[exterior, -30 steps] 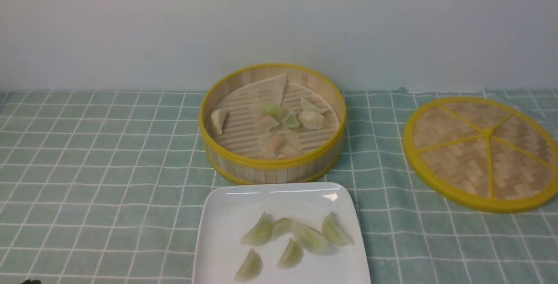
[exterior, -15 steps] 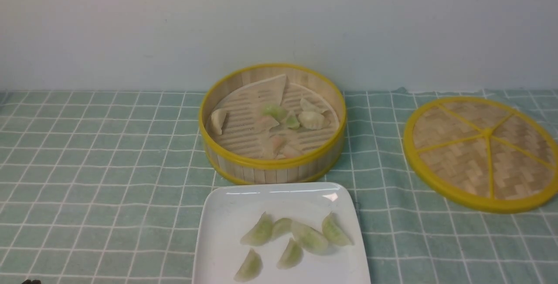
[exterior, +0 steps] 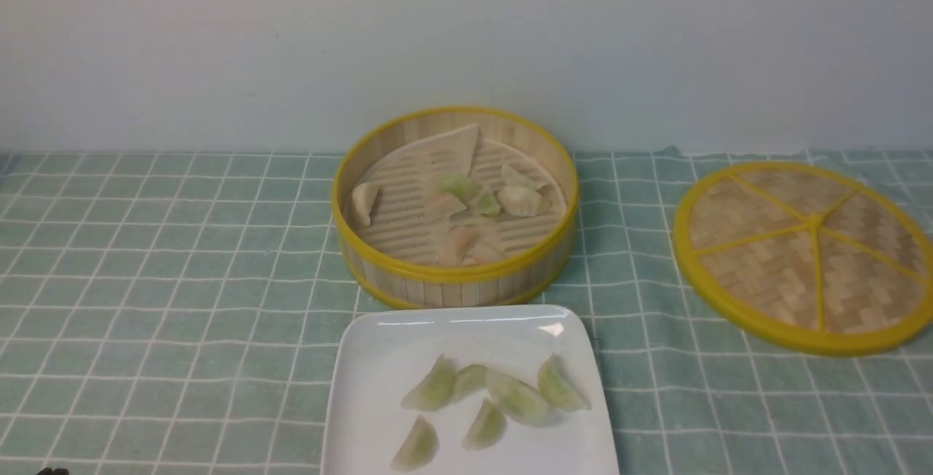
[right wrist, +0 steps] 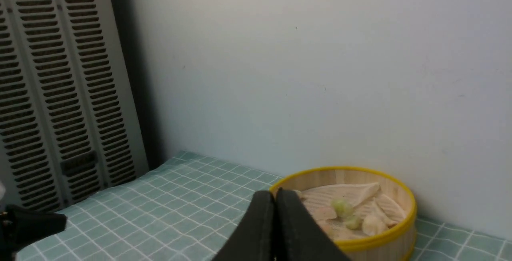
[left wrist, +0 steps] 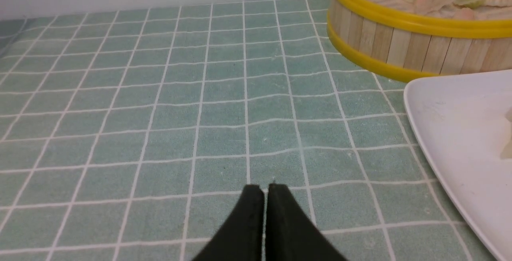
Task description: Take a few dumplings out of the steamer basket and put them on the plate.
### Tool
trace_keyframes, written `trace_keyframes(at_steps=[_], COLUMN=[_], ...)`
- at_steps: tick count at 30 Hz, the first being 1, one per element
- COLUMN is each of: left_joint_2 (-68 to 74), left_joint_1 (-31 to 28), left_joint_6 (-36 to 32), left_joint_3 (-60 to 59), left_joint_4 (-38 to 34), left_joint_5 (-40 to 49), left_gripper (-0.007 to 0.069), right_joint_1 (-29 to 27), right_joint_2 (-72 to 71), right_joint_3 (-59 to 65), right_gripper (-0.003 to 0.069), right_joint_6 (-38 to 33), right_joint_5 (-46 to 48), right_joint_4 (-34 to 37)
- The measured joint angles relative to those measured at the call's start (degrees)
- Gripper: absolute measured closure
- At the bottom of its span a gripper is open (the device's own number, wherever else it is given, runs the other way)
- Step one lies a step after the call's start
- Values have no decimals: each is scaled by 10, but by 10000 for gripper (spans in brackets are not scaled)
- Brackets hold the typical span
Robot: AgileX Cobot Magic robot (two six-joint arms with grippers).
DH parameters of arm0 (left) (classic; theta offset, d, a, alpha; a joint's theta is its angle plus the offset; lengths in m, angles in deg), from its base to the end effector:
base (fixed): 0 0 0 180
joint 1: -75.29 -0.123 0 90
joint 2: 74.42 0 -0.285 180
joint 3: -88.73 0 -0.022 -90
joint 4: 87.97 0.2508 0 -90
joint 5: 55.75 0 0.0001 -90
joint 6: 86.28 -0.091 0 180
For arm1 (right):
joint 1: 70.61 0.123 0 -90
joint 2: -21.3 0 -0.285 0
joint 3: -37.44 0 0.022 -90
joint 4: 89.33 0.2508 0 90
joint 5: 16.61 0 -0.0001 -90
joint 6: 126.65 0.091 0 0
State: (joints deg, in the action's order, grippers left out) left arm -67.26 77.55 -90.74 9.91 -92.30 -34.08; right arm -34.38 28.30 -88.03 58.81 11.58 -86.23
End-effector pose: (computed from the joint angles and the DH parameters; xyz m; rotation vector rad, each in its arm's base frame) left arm 0.0524 -0.0046 0.1705 0.0633 1.8770 -0.0481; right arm 0.0132 0.0126 0.2970 -0.4075 1.5473 0.6271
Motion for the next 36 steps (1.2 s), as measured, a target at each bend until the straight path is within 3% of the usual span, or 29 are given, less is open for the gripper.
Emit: trace_keyframes(at_steps=[2,6,10,14,36], left_joint_2=[0,0,0,0,0], left_joint_1=[0,0,0,0,0], left_joint_6=[0,0,0,0,0], left_joint_3=[0,0,0,0,0], left_joint_4=[0,0,0,0,0], left_joint_5=[0,0,1,1,1], left_gripper=[631,631,631,631,631], right_joint_1=[-29,-185,-283,-337,-351], right_joint_2=[0,0,0,1,1], right_joint_3=[16,97,171,231,237], right_gripper=[673,673,673,673,673], right_joint_6=[-1,-2,-2,-2,-2], right_joint_5=[-1,-2,-2,-17,-55], right_joint_4=[-3,-12,-17,-25,-25])
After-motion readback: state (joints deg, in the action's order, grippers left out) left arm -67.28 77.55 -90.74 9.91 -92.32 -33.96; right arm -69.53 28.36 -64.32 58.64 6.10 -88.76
